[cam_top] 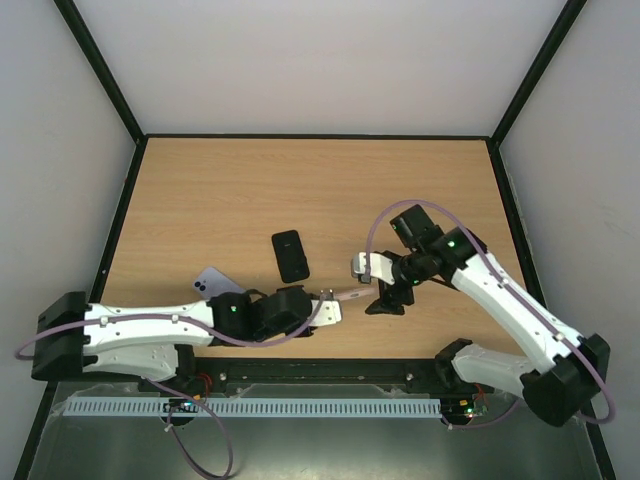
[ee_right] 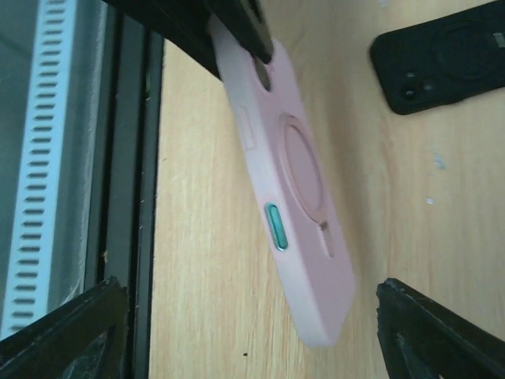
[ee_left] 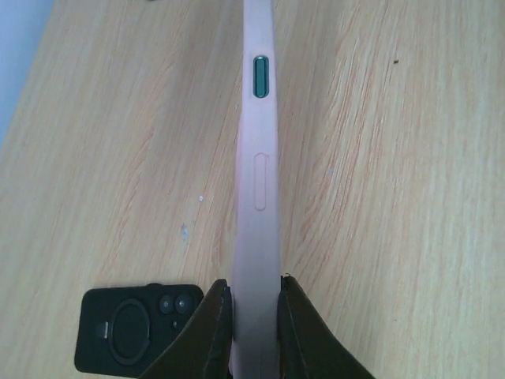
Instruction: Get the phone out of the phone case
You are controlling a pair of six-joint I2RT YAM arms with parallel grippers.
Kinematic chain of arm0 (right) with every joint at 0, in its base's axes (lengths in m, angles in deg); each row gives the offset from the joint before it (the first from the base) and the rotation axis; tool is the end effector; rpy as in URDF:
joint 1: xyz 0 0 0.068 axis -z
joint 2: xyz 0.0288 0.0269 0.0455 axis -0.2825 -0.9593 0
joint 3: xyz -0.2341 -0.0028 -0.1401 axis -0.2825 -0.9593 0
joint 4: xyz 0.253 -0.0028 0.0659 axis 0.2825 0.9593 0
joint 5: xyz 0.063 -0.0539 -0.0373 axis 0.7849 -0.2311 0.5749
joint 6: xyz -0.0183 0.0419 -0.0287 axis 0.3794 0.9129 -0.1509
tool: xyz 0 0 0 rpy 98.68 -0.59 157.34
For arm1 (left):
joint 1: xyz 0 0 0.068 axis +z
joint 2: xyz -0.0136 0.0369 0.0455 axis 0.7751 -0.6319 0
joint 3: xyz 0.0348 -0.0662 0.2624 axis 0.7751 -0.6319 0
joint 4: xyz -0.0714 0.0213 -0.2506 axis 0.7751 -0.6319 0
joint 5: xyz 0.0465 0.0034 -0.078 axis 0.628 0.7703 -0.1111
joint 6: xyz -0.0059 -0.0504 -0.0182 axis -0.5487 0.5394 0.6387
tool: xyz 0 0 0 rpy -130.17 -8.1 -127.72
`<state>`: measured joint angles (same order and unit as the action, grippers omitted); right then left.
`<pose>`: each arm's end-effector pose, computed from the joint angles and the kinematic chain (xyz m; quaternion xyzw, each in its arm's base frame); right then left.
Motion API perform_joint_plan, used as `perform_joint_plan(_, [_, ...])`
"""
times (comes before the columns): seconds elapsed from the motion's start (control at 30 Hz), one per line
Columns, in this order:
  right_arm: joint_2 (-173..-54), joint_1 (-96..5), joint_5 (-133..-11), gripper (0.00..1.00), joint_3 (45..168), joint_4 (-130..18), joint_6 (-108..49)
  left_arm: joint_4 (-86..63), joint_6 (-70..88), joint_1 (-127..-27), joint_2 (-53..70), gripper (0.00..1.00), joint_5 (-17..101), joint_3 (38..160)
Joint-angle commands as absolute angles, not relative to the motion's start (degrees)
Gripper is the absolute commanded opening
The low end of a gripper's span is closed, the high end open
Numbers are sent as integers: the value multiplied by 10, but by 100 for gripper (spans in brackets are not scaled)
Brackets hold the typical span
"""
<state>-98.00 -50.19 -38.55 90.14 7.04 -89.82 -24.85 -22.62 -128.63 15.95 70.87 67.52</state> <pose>0.1511 0.1291 0.2918 -0.6819 0.6246 0.3098 0.2211 0.0651 -0.2419 0.2352 0.6152 0.6385 -0.0656 0.4578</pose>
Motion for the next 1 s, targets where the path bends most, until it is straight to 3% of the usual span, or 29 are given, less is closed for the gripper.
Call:
perform_joint_plan(0.0, [-935,-510,-431,79,878,1,-836,-286,-158,-1264,199,3,618,712])
perform_joint_plan(0.1, [-922,-519,-454,67,875,-16,-821,-300,-150,-1246,198,3,580,729])
perform_joint_plan(0.27, [-920,-544,-511,61,872,-14,-849,-313,-152,-1232,186,3,546,754])
perform_joint_plan(0.47, [-931,-566,-494,57,886,40,-888,-315,-153,-1219,184,3,530,766])
perform_joint_plan(0.67, [-928,-577,-513,44,860,31,-886,-316,-149,-1210,186,3,518,771])
perform_joint_plan(0.97, [-921,-578,-534,33,852,36,-894,-318,-149,-1203,186,3,515,774])
